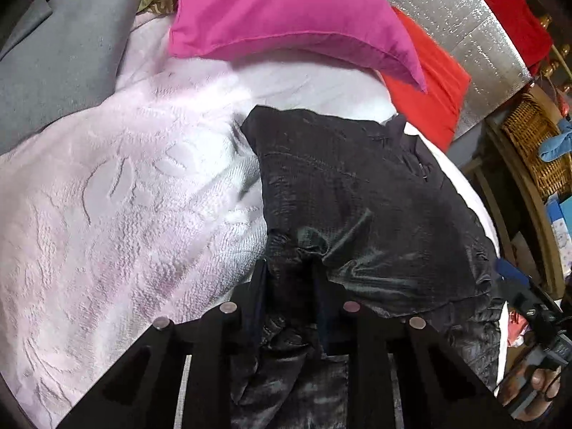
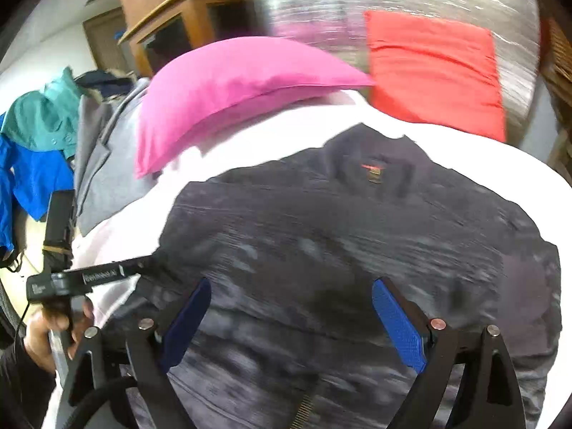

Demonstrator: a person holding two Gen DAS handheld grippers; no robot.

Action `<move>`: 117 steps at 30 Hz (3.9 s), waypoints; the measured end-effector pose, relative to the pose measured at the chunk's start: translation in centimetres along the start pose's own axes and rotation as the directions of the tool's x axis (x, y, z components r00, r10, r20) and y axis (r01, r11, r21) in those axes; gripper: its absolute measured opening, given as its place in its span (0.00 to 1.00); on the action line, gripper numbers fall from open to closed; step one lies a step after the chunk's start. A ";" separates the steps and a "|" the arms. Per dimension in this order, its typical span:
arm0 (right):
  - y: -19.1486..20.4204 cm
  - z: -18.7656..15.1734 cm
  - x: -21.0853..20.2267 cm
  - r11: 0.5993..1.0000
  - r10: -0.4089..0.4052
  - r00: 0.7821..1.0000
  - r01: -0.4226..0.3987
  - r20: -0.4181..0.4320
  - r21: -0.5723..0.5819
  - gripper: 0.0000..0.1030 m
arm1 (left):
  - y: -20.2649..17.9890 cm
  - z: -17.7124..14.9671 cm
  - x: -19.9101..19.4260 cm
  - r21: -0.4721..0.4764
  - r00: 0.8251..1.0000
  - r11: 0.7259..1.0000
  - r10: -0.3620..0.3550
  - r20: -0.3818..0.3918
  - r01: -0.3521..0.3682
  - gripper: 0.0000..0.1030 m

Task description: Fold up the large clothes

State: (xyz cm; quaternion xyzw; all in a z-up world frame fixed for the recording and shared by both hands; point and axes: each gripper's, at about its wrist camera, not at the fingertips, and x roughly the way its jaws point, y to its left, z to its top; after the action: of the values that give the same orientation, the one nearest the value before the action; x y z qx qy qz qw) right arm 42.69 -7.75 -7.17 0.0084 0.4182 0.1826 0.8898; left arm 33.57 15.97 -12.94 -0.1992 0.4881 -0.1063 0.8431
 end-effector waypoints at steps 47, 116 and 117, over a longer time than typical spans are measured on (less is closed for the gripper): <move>-13.6 -4.2 -4.7 0.977 -0.095 0.994 0.084 0.045 0.197 0.93 | -8.6 -1.4 0.8 0.293 0.918 0.873 0.345 0.198 -0.391 0.60; -12.6 -35.8 -26.4 0.832 -0.017 0.999 -0.007 0.038 0.554 0.94 | -5.7 -28.1 -19.2 0.141 0.903 0.897 0.397 0.167 -0.420 0.71; -12.7 -35.8 -26.4 0.831 -0.018 0.999 -0.006 0.038 0.556 0.94 | -5.6 -28.1 -19.2 0.138 0.903 0.897 0.397 0.167 -0.420 0.71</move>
State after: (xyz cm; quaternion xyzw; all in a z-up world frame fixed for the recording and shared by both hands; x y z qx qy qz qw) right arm 4.56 -33.29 -13.04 0.2692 0.4347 0.0500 0.8579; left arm -0.30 11.57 -8.00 -0.0258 0.4503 0.0454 0.8913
